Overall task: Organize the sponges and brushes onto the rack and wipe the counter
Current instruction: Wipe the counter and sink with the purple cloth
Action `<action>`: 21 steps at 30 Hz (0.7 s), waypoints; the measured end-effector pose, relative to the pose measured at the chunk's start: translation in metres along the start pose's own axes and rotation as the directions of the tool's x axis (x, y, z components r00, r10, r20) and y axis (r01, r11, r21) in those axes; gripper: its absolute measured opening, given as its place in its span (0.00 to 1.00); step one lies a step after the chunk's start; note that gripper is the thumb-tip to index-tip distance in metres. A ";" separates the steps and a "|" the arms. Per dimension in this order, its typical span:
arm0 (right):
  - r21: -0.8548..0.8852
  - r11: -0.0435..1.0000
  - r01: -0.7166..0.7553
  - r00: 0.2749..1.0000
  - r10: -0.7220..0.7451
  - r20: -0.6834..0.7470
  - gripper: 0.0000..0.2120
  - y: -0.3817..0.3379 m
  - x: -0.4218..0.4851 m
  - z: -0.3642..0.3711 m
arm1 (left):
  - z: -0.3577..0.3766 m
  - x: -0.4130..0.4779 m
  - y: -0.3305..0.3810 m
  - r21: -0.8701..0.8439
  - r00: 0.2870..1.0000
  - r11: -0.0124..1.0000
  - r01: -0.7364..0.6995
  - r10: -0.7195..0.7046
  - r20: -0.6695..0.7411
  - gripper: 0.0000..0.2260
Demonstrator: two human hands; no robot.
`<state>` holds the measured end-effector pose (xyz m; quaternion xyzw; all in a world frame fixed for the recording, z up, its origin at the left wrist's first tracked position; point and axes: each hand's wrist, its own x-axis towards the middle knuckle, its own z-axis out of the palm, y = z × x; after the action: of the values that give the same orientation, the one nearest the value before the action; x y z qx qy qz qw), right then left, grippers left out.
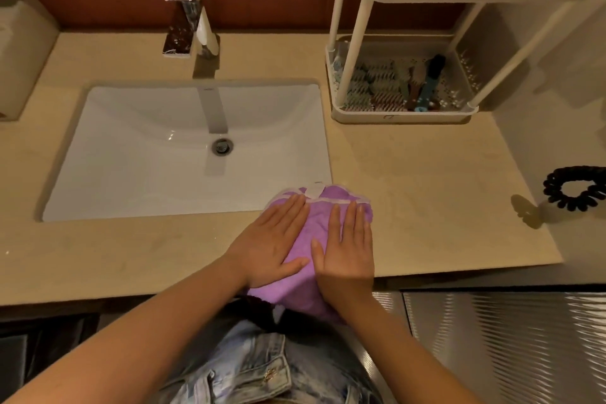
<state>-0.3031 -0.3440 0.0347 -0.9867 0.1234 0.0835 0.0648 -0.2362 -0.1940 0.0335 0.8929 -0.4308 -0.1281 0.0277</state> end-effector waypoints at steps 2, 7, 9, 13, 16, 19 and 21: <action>-0.038 0.998 0.052 0.998 -0.051 0.031 0.32 -0.002 -0.001 -0.004 | -0.002 -0.008 -0.006 -0.007 1.000 1.000 -0.014 0.014 -0.008 0.36; -0.160 0.962 0.219 0.976 -0.216 0.039 0.33 0.036 0.019 -0.028 | -0.010 -0.004 0.021 -0.116 1.000 0.993 0.007 -0.010 -0.019 0.37; -0.144 0.945 0.295 0.954 -0.283 0.100 0.37 0.053 0.025 -0.034 | -0.008 0.003 0.039 -0.182 0.996 0.981 0.067 -0.075 -0.041 0.37; -0.217 0.906 0.362 0.928 -0.329 0.176 0.37 0.056 0.032 -0.041 | 0.007 0.010 0.048 -0.192 0.982 0.967 0.170 -0.183 -0.049 0.39; -0.191 0.864 0.466 0.882 -0.437 0.176 0.39 0.053 0.036 -0.043 | 0.010 0.008 0.042 -0.172 0.986 0.973 0.154 -0.162 -0.032 0.39; -0.053 0.864 0.501 0.848 -0.478 0.230 0.43 0.052 0.035 -0.041 | 0.008 0.000 0.035 -0.177 0.988 0.973 0.146 -0.154 -0.032 0.38; -0.009 0.858 0.514 0.829 -0.495 0.259 0.44 0.040 0.033 -0.042 | 0.005 -0.011 0.024 -0.176 0.986 0.972 0.156 -0.164 -0.032 0.37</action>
<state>-0.2753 -0.3968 0.0654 -0.9676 -0.1540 0.1908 0.0608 -0.2624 -0.2002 0.0346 0.9216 -0.3440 -0.1460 0.1048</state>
